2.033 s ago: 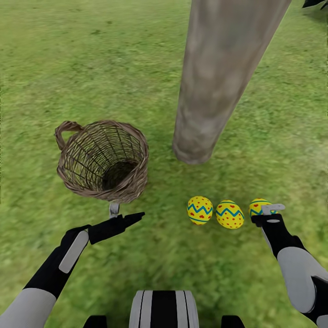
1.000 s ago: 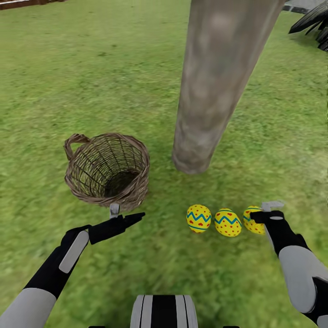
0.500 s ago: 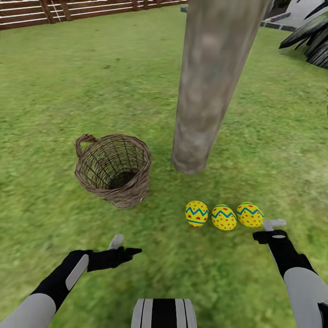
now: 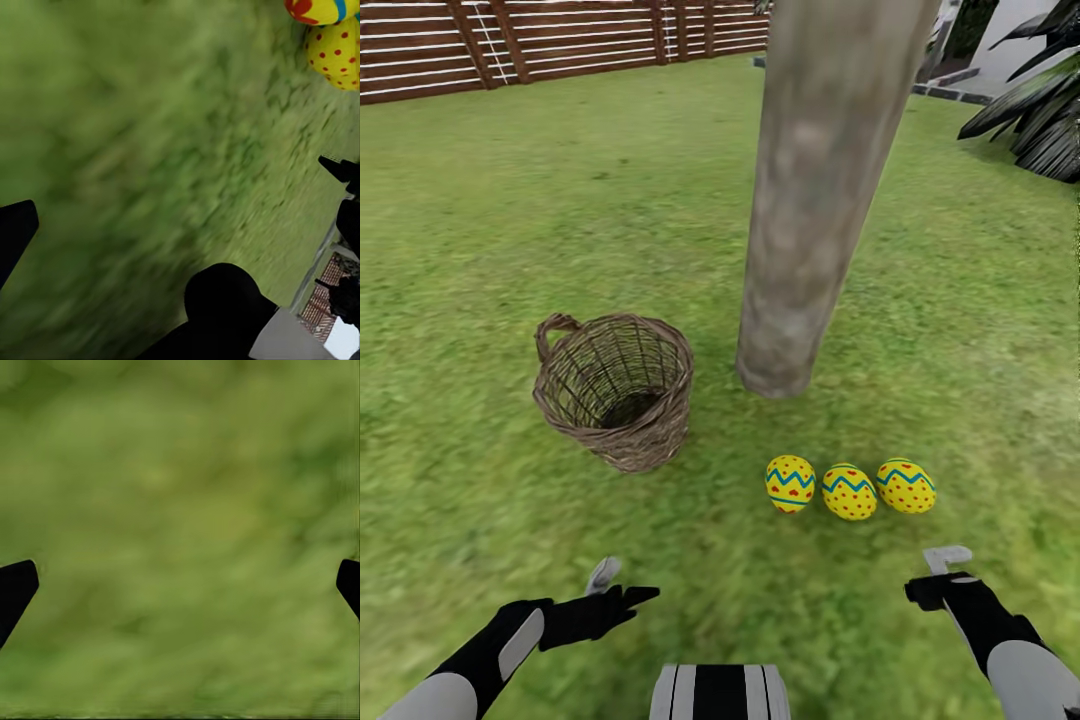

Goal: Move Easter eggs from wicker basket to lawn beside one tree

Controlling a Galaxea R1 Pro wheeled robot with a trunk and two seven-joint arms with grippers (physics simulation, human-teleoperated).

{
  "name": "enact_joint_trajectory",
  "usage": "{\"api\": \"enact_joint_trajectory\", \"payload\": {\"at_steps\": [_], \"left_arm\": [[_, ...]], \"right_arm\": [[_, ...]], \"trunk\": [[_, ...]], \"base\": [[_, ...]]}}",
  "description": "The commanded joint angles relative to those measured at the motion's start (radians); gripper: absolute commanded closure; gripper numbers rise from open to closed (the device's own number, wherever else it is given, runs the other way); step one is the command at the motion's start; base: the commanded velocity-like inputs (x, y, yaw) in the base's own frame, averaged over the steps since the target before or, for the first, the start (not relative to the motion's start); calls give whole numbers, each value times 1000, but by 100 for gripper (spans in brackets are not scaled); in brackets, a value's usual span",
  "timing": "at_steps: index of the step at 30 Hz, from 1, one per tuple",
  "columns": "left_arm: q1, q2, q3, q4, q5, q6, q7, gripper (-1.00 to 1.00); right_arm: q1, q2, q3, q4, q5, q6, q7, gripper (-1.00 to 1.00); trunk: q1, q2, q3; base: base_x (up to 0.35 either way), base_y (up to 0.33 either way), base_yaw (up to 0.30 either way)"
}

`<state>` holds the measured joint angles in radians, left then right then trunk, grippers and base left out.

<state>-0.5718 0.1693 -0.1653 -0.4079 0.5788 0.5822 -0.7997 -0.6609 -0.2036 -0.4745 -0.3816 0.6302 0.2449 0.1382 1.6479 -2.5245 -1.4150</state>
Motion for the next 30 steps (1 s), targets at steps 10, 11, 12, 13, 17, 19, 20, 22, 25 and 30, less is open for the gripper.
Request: {"api": "enact_joint_trajectory", "payload": {"at_steps": [10, 11, 12, 13, 17, 19, 20, 22, 25, 30], "left_arm": [[0, 1, -4, 2, 9, 8, 2, -100], [0, 1, -4, 2, 9, 8, 2, -100], [0, 1, -4, 2, 9, 8, 2, -100], [0, 1, -5, 3, 9, 8, 2, -100], [0, 1, -4, 3, 9, 8, 2, -100], [0, 1, -4, 3, 8, 8, 2, -100], [0, 1, -4, 3, 8, 8, 2, -100], [0, 1, -4, 3, 8, 8, 3, -100], [0, 1, -4, 3, 8, 8, 3, -100], [0, 1, -5, 11, 7, 8, 5, -100]], "right_arm": [[0, 49, 17, 130, 82, 4, 6, -100], [0, 53, 17, 144, 98, 4, 4, -100], [0, 56, 17, 152, 109, 3, 4, -100], [0, 58, 17, 157, 119, 3, 3, -100], [0, 61, 17, 164, 140, 2, 0, -100], [0, 61, 17, 166, 142, 2, 0, -100], [0, 62, 17, 166, 142, 2, -1, -100], [0, 61, 17, 165, 143, 2, -1, -100], [0, 62, 17, 166, 143, 2, -1, -100], [0, 62, 17, 167, 143, 2, 0, -100]], "trunk": [[-5, 2, 38], [-5, 2, 42], [-6, 3, 46], [-6, 3, 50], [-8, 4, 65], [-9, 4, 73], [-9, 4, 77], [-10, 5, 85], [-11, 6, 96], [-14, 7, 115]], "base": [[0, 0, 0], [0, 0, 0], [0, 0, 0], [0, 0, 0], [0, 0, 0], [0, 0, 0], [0, 0, 0], [0, 0, 0], [0, 0, 0], [0, 0, 0]]}}
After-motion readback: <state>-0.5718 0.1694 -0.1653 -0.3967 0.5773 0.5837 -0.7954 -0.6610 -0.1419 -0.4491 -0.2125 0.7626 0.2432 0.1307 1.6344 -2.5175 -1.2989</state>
